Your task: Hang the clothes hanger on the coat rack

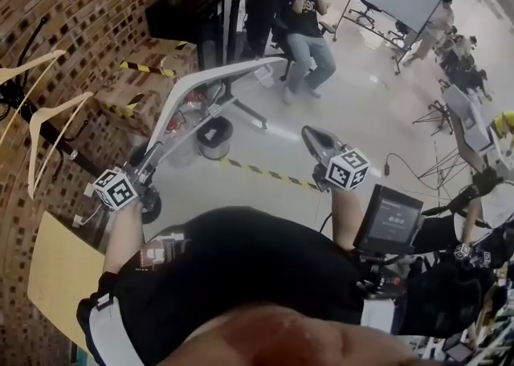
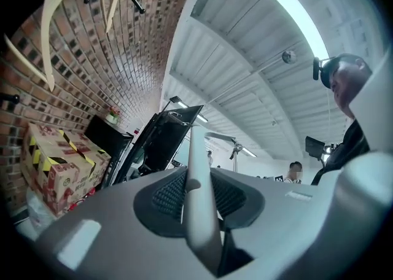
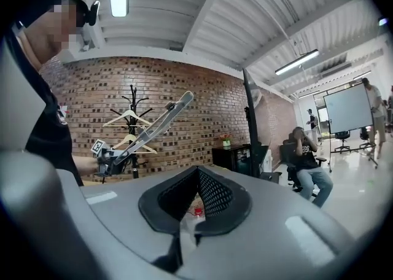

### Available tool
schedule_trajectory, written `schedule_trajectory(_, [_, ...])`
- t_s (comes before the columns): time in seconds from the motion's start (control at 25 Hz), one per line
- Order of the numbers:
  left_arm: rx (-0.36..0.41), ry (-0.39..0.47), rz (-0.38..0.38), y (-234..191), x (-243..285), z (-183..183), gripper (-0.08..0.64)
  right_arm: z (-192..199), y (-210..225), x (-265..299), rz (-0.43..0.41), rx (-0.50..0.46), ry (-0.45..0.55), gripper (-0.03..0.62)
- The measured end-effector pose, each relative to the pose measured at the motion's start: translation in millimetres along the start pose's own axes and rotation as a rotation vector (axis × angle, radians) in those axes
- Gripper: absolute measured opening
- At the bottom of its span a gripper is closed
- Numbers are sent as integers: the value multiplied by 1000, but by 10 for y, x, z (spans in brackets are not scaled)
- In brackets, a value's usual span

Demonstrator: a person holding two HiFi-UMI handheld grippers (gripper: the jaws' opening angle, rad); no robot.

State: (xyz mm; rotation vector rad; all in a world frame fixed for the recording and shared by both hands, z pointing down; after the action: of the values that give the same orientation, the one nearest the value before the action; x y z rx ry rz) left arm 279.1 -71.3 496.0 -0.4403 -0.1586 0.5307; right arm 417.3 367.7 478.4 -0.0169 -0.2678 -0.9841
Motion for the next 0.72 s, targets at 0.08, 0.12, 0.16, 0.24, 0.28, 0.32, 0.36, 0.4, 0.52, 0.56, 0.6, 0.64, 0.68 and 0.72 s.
schedule_trajectory(0.08, [4,1,-9,-102,-15,-25,104,-9,-1,146,-12,0,0,14])
schedule_trajectory(0.12, [3,3,-10,-165,-25,-42,104,-18,-12,214,-16,6,1,14])
schedule_trajectory(0.16, [0,0,-13,-218,-40,-66,104,-26,-31,277,-20,13,2,14])
schedule_trajectory(0.24, [2,-13,-26,-298,-90,-156,104,-48,-93,398,-26,18,-1,14])
schedule_trajectory(0.28, [8,-15,-28,-341,-123,-210,104,-71,-126,457,-25,14,-3,14])
schedule_trajectory(0.32, [14,-15,-27,-388,-160,-258,104,-101,-159,515,-23,11,-4,14])
schedule_trajectory(0.36, [17,-13,-24,-439,-203,-298,104,-133,-195,575,-21,10,-3,14])
schedule_trajectory(0.4, [20,-9,-21,-496,-251,-332,104,-164,-239,644,-23,9,-2,14])
schedule_trajectory(0.52, [45,4,-20,-657,-413,-448,104,-248,-389,934,-40,-1,-6,14])
schedule_trajectory(0.56, [56,7,-28,-682,-485,-495,104,-271,-441,1050,-51,-2,-4,14])
schedule_trajectory(0.6, [69,8,-41,-690,-575,-542,104,-295,-502,1173,-67,-5,-4,14])
schedule_trajectory(0.64, [82,8,-55,-682,-682,-588,104,-318,-574,1298,-88,-8,-6,14])
schedule_trajectory(0.68, [96,9,-67,-663,-799,-634,104,-340,-651,1423,-111,-11,-9,14])
schedule_trajectory(0.72, [110,12,-75,-634,-918,-682,104,-362,-724,1543,-136,-12,-11,14])
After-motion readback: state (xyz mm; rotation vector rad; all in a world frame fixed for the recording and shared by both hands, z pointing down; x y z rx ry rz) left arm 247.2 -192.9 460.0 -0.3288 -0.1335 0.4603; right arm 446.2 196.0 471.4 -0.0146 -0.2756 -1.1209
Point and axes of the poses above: the fingertips, and each gripper's own axes: x forward along the fingers, y to its right, z out of its underside, the point moved 5 cm from there along -x, backward along the fingers, and after that the axes turned 9 degrees about -y, right-handed, at the moved point
